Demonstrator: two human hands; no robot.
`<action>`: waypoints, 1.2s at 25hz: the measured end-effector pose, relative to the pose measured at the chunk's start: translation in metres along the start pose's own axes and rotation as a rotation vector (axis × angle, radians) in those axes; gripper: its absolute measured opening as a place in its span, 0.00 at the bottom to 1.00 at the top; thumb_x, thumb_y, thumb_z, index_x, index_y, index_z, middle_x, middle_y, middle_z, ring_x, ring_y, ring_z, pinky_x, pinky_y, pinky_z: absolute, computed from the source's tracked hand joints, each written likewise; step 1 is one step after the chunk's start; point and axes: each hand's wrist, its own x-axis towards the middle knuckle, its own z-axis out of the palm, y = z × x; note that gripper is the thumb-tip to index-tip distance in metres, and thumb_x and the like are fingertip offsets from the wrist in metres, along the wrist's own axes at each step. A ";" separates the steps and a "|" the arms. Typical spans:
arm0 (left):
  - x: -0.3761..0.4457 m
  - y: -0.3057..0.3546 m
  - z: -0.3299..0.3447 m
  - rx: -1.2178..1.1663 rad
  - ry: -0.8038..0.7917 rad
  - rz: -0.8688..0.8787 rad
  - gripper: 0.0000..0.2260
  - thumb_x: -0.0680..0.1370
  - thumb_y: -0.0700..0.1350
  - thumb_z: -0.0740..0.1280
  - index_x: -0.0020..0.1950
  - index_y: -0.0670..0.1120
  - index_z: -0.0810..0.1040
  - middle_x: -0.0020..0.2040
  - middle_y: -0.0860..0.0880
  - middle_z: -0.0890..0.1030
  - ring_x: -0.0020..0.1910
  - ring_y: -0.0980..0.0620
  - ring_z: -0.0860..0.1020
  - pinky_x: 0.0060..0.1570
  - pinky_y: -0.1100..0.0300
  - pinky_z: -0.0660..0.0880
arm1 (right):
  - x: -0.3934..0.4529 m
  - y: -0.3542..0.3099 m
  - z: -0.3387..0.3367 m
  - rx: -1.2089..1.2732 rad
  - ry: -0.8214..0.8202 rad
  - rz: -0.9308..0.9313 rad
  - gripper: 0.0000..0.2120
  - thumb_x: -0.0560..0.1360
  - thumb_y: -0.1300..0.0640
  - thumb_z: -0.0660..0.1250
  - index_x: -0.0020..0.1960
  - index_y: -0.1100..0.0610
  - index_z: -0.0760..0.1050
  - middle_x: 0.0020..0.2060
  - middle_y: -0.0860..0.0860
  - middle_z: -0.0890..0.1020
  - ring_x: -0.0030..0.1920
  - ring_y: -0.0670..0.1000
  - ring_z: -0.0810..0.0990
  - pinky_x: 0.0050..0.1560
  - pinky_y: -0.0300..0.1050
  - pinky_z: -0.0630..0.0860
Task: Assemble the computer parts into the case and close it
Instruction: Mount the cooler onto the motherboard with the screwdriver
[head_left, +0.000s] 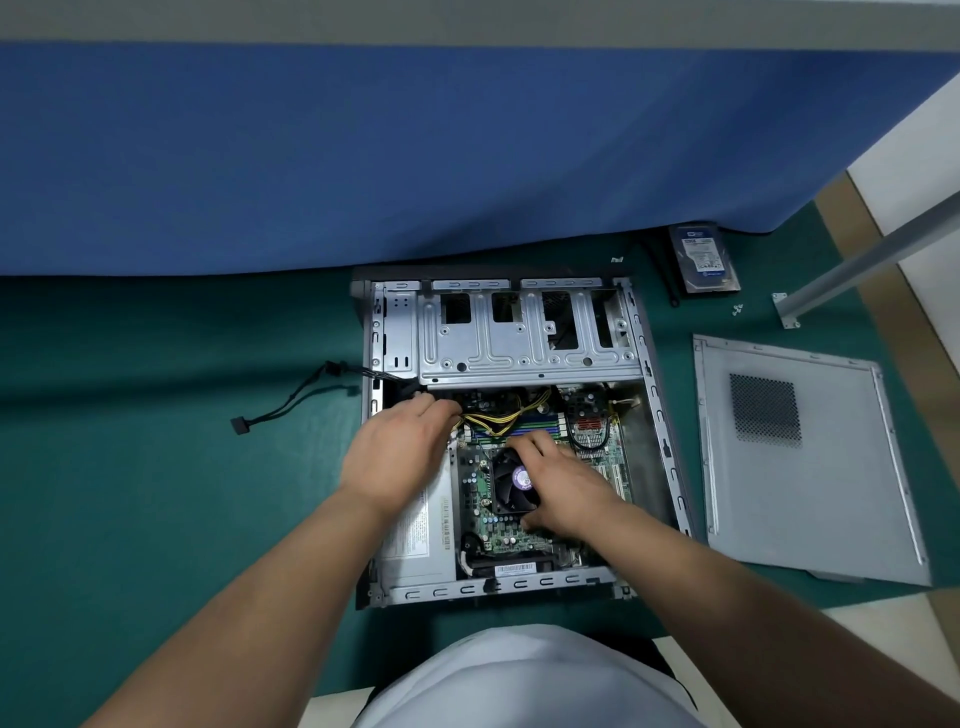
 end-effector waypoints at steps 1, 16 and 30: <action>0.000 0.001 -0.001 0.000 -0.011 0.002 0.09 0.83 0.46 0.67 0.60 0.47 0.83 0.44 0.51 0.83 0.39 0.47 0.82 0.36 0.55 0.78 | 0.001 0.000 0.000 0.000 -0.005 -0.001 0.54 0.65 0.49 0.84 0.78 0.48 0.52 0.74 0.49 0.61 0.72 0.58 0.68 0.70 0.55 0.73; 0.002 0.003 -0.004 0.038 -0.031 0.032 0.09 0.84 0.47 0.65 0.58 0.47 0.83 0.42 0.49 0.84 0.37 0.46 0.82 0.35 0.55 0.77 | 0.012 -0.027 -0.012 -0.242 0.097 -0.046 0.50 0.68 0.18 0.47 0.73 0.55 0.68 0.70 0.55 0.70 0.73 0.58 0.65 0.77 0.62 0.56; 0.001 -0.007 0.012 0.106 -0.044 0.070 0.05 0.83 0.45 0.66 0.54 0.48 0.80 0.36 0.51 0.81 0.31 0.47 0.78 0.29 0.56 0.70 | 0.034 -0.022 0.025 -0.275 0.401 -0.128 0.17 0.77 0.44 0.57 0.52 0.57 0.74 0.46 0.54 0.78 0.46 0.58 0.74 0.48 0.54 0.70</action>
